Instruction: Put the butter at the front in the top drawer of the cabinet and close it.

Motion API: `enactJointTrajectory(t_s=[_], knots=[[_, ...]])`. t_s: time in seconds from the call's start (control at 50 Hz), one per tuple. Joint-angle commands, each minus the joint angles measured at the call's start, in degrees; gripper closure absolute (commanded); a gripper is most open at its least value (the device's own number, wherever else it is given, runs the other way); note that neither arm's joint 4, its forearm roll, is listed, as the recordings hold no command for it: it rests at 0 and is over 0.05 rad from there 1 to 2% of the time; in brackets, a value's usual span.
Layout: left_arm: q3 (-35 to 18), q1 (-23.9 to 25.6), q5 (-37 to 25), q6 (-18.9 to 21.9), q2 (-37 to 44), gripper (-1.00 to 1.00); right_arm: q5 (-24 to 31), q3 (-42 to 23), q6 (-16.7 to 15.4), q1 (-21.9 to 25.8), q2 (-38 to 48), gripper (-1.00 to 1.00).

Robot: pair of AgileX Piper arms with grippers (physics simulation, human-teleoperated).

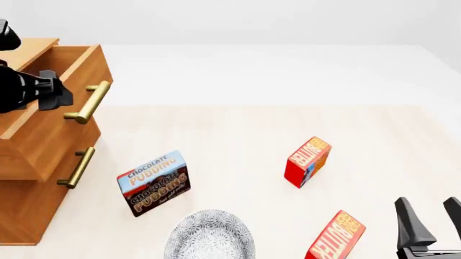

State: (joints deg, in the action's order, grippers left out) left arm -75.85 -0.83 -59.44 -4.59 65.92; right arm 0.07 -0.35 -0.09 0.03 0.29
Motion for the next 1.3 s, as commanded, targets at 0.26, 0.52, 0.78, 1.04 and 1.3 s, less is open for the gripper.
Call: enactJointTrajectory(t_s=[0.26, 0.52, 0.78, 1.04, 1.3], knots=[[4.8, -2.1, 4.2, -0.4, 1.7, -1.00, -0.1, 0.1, 0.0, 0.0, 0.0, -1.00], [5.7, 0.5, 4.9, -0.6, 2.9, -1.00, 0.0, 0.1, 0.0, 0.0, 0.0, -1.00], [6.0, 2.7, 4.8, -1.3, 2.6, -1.00, 0.0, 0.1, 0.0, 0.0, 0.0, -1.00], [5.6, 4.9, 4.7, -1.7, 2.8, -1.00, 0.0, 0.1, 0.0, 0.0, 0.0, -1.00], [4.7, 6.4, 4.6, -1.9, 3.6, -1.00, 0.0, 0.1, 0.0, 0.0, 0.0, -1.00]])
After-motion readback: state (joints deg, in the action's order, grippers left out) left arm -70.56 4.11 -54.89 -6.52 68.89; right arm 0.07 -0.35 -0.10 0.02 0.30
